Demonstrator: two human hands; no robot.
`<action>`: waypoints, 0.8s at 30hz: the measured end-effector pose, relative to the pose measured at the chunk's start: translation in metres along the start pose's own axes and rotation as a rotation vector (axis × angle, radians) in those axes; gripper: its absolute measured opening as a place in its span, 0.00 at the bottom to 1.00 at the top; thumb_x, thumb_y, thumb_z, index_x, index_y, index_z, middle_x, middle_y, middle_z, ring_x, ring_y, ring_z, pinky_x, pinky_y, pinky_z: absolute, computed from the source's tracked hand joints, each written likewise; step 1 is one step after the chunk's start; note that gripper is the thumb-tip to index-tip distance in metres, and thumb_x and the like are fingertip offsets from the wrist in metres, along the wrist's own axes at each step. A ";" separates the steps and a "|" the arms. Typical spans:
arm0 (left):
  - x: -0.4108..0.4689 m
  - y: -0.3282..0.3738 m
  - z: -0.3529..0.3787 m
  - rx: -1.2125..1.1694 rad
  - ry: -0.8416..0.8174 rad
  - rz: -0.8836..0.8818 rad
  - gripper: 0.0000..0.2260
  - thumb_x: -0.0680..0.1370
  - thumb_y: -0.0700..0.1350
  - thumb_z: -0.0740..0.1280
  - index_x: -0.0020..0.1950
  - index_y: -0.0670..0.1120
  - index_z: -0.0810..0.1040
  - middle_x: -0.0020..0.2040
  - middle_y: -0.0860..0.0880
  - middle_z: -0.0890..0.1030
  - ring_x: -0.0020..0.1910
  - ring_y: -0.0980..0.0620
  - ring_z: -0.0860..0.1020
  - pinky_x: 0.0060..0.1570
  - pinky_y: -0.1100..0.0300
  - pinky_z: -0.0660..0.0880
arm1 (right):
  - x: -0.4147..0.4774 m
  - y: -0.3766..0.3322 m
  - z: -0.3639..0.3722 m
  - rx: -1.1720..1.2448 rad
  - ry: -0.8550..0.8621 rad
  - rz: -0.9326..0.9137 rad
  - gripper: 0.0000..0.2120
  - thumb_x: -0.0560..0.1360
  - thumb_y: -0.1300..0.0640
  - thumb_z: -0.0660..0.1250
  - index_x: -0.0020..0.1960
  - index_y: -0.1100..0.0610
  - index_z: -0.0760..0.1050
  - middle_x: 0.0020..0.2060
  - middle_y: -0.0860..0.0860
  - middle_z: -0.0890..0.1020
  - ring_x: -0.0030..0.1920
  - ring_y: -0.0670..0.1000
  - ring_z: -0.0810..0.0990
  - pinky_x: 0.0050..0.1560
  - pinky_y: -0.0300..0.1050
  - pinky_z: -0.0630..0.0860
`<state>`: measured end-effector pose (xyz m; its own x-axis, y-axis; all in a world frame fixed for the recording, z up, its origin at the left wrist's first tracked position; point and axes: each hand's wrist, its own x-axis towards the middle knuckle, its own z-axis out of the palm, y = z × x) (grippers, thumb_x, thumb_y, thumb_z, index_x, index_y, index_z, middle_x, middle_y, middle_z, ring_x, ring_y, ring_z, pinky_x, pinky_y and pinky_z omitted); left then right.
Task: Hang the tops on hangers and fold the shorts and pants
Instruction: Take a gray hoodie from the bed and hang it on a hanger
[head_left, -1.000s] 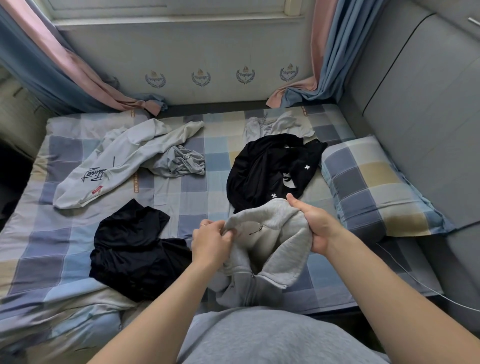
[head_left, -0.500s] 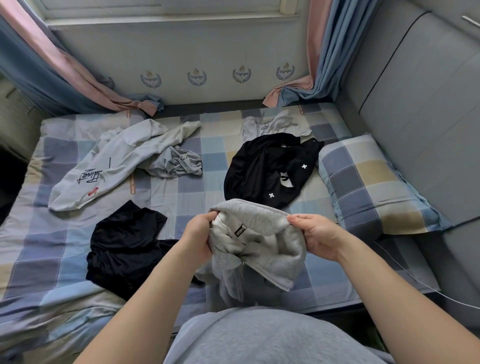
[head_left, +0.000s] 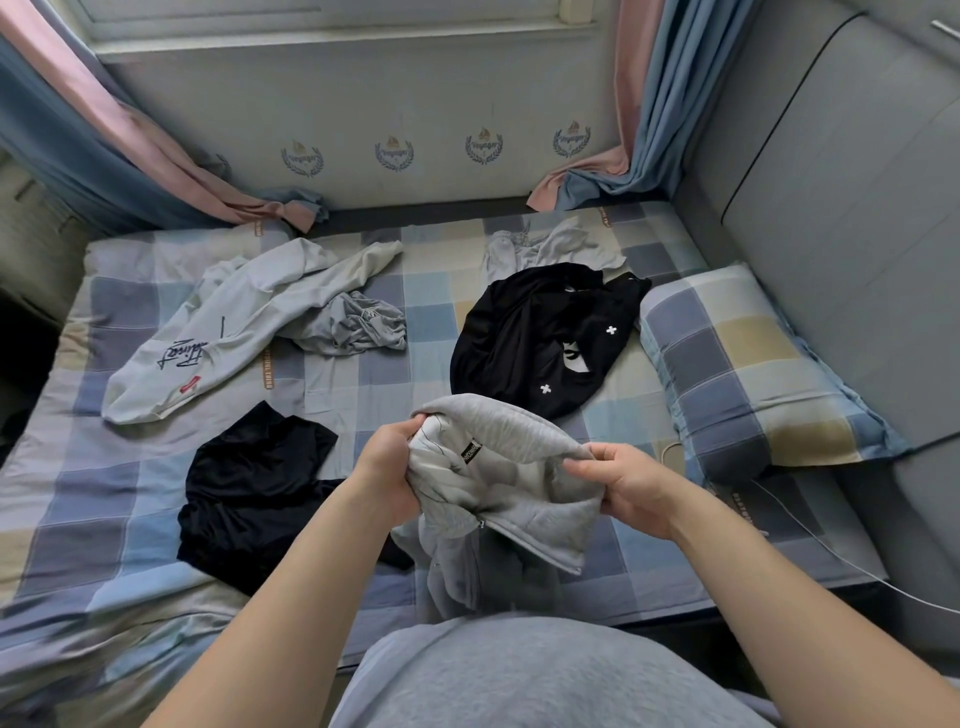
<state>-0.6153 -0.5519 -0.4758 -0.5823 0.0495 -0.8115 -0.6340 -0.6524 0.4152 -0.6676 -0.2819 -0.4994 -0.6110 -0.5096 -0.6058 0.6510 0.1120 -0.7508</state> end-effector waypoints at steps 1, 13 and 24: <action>0.000 0.000 -0.001 0.006 -0.003 -0.003 0.23 0.84 0.53 0.57 0.67 0.36 0.77 0.65 0.35 0.78 0.63 0.36 0.78 0.67 0.42 0.72 | -0.001 0.002 0.000 0.062 -0.002 -0.015 0.12 0.76 0.59 0.69 0.56 0.64 0.77 0.48 0.58 0.84 0.45 0.53 0.83 0.45 0.45 0.79; 0.002 0.003 0.005 -0.061 0.014 -0.064 0.23 0.84 0.52 0.56 0.70 0.37 0.75 0.68 0.35 0.76 0.63 0.36 0.76 0.67 0.42 0.72 | 0.009 0.007 0.017 0.191 0.276 0.042 0.24 0.80 0.46 0.66 0.66 0.63 0.73 0.55 0.61 0.83 0.52 0.56 0.83 0.49 0.52 0.81; 0.005 -0.004 0.013 0.043 -0.019 -0.106 0.23 0.85 0.52 0.56 0.70 0.37 0.74 0.67 0.34 0.76 0.62 0.37 0.78 0.55 0.44 0.79 | 0.008 0.037 0.043 -0.133 0.547 0.036 0.08 0.76 0.57 0.73 0.45 0.63 0.80 0.41 0.60 0.84 0.42 0.58 0.85 0.41 0.60 0.84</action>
<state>-0.6225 -0.5395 -0.4759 -0.5205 0.1309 -0.8438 -0.7133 -0.6098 0.3454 -0.6289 -0.3184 -0.5210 -0.7573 0.0090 -0.6530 0.6346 0.2460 -0.7326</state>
